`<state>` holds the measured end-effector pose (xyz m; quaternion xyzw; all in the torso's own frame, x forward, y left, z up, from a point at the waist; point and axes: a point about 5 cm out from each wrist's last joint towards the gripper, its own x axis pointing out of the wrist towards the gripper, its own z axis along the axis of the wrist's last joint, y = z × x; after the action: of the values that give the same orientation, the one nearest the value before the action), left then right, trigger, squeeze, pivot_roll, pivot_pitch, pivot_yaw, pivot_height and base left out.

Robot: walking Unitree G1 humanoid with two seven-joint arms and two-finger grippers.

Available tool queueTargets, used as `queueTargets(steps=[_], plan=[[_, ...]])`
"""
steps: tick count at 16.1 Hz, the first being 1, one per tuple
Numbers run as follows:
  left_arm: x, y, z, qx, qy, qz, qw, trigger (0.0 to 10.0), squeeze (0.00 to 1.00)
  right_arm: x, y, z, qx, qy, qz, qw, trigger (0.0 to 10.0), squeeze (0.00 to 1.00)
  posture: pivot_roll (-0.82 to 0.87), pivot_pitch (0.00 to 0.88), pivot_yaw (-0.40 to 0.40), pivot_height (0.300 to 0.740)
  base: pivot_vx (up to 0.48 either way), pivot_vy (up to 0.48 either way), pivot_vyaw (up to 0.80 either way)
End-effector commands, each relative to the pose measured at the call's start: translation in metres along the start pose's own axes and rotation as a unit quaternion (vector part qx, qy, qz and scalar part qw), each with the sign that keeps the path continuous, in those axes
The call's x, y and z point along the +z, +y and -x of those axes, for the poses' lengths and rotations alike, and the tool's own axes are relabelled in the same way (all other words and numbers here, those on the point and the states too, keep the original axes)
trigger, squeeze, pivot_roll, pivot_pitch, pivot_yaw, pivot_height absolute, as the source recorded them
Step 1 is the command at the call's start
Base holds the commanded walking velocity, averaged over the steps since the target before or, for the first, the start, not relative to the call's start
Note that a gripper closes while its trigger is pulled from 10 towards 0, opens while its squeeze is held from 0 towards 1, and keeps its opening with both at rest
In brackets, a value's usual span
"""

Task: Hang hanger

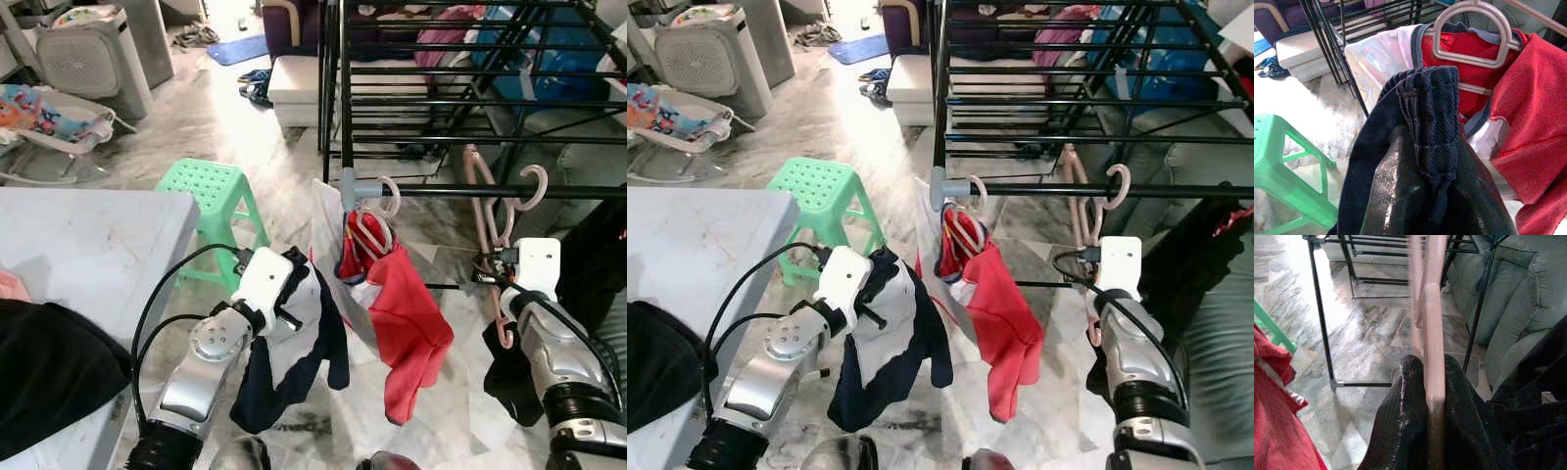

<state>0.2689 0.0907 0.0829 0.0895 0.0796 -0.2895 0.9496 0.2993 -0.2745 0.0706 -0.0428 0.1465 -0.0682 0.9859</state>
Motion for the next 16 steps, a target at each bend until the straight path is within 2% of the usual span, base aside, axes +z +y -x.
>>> queueTargets(steps=[1, 2, 4, 8, 9, 11, 14, 15, 16], plan=[[0.006, 0.003, -0.002, 0.001, -0.012, -0.01, 1.0, 10.0, 0.0, 0.007, 0.004, 0.001, -0.007, -0.017, -0.005, 1.0, 10.0, 0.0, -0.03, 0.02, 0.048, 0.74, 0.0, 0.0, 0.0], [0.007, 0.004, -0.002, 0.005, -0.017, -0.015, 1.0, 10.0, 0.0, 0.0, 0.01, 0.009, -0.036, -0.014, -0.023, 0.999, 10.0, 0.0, -0.03, 0.02, 0.048, 0.74, 0.0, 0.0, 0.0], [0.01, 0.006, -0.003, 0.011, -0.023, -0.021, 0.999, 10.0, 0.0, -0.004, 0.018, 0.021, -0.063, -0.026, -0.02, 0.997, 10.0, 0.0, -0.03, 0.02, 0.048, 0.74, 0.0, 0.0, 0.0], [0.011, 0.005, -0.002, 0.006, -0.025, -0.029, 0.999, 10.0, 0.0, -0.018, 0.022, 0.039, -0.116, 0.0, -0.05, 0.992, 10.0, 0.0, -0.03, 0.017, 0.038, 0.74, -0.209, 0.0, 0.0], [0.011, 0.005, -0.002, 0.006, -0.025, -0.029, 0.999, 10.0, 0.0, -0.018, 0.021, 0.041, -0.124, 0.001, -0.034, 0.992, 10.0, 0.0, -0.03, 0.017, 0.038, 0.74, -0.285, 0.0, 0.0], [0.012, 0.005, -0.002, 0.005, -0.026, -0.03, 0.999, 10.0, 0.0, -0.016, 0.018, 0.043, -0.143, -0.003, -0.038, 0.989, 10.0, 0.0, -0.03, 0.019, 0.041, 0.74, -0.321, 0.0, 0.0], [0.013, 0.004, -0.002, 0.002, -0.028, -0.033, 0.999, 10.0, 0.0, -0.016, 0.024, 0.042, -0.135, 0.01, -0.04, 0.99, 10.0, 0.0, -0.02, 0.02, 0.037, 0.74, -0.33, 0.0, 0.0], [0.013, 0.003, -0.002, 0.002, -0.029, -0.034, 0.999, 10.0, 0.0, -0.017, 0.028, 0.042, -0.139, 0.022, -0.004, 0.99, 10.0, 0.0, -0.02, 0.02, 0.034, 0.74, -0.337, 0.0, 0.0], [0.013, 0.003, -0.002, 0.001, -0.029, -0.034, 0.999, 10.0, 0.0, -0.018, 0.03, 0.042, -0.142, 0.025, 0.007, 0.989, 10.0, 0.0, -0.02, 0.02, 0.034, 0.74, -0.341, 0.0, 0.0]])
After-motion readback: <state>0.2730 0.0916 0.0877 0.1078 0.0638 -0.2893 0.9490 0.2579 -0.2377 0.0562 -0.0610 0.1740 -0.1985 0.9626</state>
